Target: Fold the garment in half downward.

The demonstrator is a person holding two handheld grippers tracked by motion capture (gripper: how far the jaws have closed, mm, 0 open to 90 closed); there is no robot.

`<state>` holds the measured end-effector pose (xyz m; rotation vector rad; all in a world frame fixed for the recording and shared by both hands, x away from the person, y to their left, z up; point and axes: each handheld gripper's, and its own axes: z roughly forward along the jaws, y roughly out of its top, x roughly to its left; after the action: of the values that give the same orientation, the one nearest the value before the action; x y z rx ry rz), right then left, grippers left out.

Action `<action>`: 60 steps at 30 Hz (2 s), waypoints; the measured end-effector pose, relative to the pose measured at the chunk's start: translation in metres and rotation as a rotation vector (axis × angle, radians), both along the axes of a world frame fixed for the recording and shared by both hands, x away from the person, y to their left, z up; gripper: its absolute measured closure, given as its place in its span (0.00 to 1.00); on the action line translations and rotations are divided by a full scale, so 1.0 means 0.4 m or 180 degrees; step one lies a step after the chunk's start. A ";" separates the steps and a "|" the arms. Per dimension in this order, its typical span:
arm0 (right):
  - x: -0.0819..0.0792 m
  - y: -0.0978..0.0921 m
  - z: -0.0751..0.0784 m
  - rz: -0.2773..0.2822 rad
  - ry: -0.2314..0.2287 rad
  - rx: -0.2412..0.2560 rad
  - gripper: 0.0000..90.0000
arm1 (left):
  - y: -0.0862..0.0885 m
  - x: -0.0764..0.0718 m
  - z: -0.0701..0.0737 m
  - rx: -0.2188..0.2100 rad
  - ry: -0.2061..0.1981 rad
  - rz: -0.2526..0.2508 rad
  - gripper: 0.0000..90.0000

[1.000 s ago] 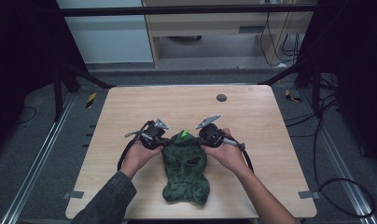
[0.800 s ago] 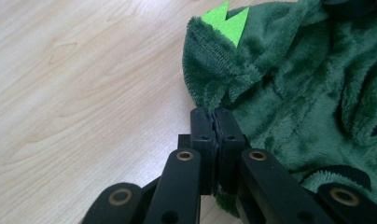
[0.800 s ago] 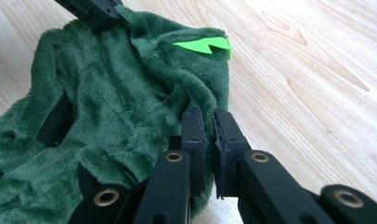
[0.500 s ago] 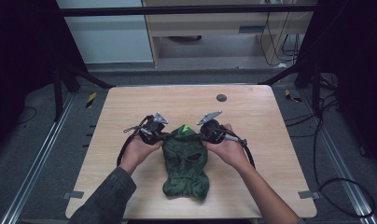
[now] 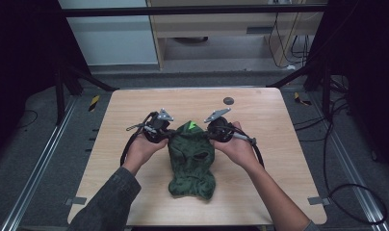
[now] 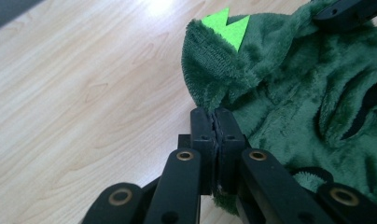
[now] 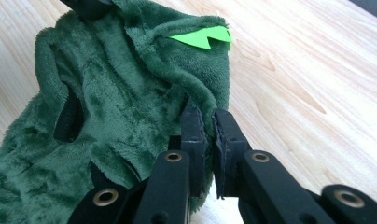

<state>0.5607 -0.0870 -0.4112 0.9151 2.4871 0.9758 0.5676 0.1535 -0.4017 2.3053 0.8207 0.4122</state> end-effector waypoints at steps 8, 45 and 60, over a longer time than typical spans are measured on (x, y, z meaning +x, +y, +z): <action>0.012 0.005 0.021 0.0001 -0.0064 -0.0003 0.94 | 0.000 0.009 0.030 0.0009 -0.0080 0.0031 0.98; -0.041 -0.011 -0.002 0.0042 -0.0224 0.0040 0.92 | 0.011 -0.057 -0.006 0.0153 -0.0205 -0.0090 0.97; -0.086 -0.011 -0.038 0.0111 -0.0239 0.0011 0.90 | 0.017 -0.093 -0.034 0.0106 -0.0194 -0.0106 0.97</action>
<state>0.5261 -0.0913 -0.4262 0.8232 2.4471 1.0069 0.5303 0.1601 -0.4151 2.3220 0.7500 0.4824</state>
